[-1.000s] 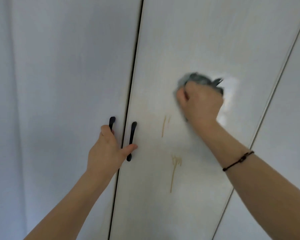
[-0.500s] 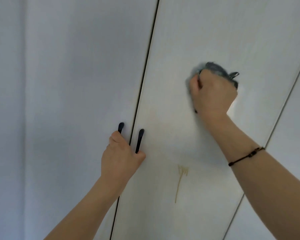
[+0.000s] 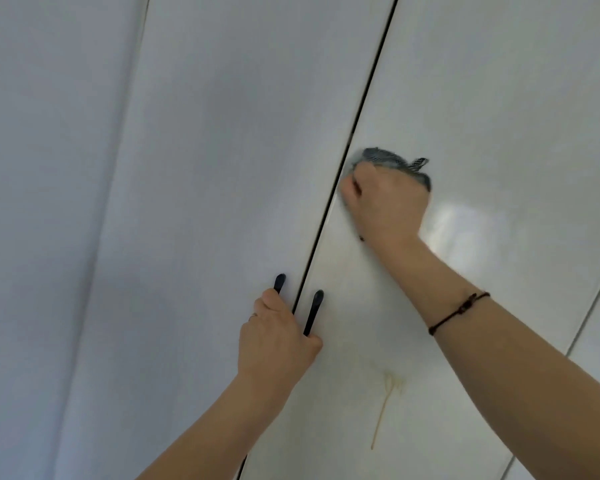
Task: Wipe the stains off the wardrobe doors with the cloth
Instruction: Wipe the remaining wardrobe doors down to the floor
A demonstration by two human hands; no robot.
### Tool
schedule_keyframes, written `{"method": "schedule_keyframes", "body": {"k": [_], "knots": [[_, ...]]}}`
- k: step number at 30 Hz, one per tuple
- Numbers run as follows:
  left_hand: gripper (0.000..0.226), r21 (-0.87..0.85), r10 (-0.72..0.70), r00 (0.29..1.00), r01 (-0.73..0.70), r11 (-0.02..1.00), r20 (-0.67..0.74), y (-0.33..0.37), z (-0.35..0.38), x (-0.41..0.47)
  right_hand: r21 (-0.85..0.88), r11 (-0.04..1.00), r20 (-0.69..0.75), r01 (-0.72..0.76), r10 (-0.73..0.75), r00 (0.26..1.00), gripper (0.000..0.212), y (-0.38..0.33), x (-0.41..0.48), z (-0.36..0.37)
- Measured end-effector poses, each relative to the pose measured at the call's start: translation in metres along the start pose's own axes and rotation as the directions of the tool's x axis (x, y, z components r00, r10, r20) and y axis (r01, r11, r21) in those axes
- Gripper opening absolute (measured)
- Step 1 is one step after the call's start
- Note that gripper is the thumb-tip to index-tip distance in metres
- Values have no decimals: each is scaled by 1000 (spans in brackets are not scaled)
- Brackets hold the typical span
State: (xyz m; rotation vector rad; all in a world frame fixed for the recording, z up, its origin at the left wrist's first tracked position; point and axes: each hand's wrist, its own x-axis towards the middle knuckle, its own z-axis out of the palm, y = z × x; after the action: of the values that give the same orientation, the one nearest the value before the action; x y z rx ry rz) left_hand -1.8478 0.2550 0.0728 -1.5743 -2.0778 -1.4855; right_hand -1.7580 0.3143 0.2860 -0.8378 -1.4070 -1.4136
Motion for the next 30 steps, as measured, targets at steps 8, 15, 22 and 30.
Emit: {"method": "schedule_keyframes", "body": {"k": [8,15,22,30], "knots": [[69,92,6,1000,-6,996,2,1,2,1,216,834,68,508,-532,844,26,-12,-31,-6],[72,92,41,999,-38,995,-28,-3,2,2,127,980,19,155,-159,987,31,-7,44,3],[71,20,76,995,-75,997,-72,-3,5,-1,281,721,19,634,-664,747,33,-11,-45,-1],[67,-1,130,988,-130,991,-84,-10,4,6,94,980,-56,-174,180,982,40,37,20,-19]]}}
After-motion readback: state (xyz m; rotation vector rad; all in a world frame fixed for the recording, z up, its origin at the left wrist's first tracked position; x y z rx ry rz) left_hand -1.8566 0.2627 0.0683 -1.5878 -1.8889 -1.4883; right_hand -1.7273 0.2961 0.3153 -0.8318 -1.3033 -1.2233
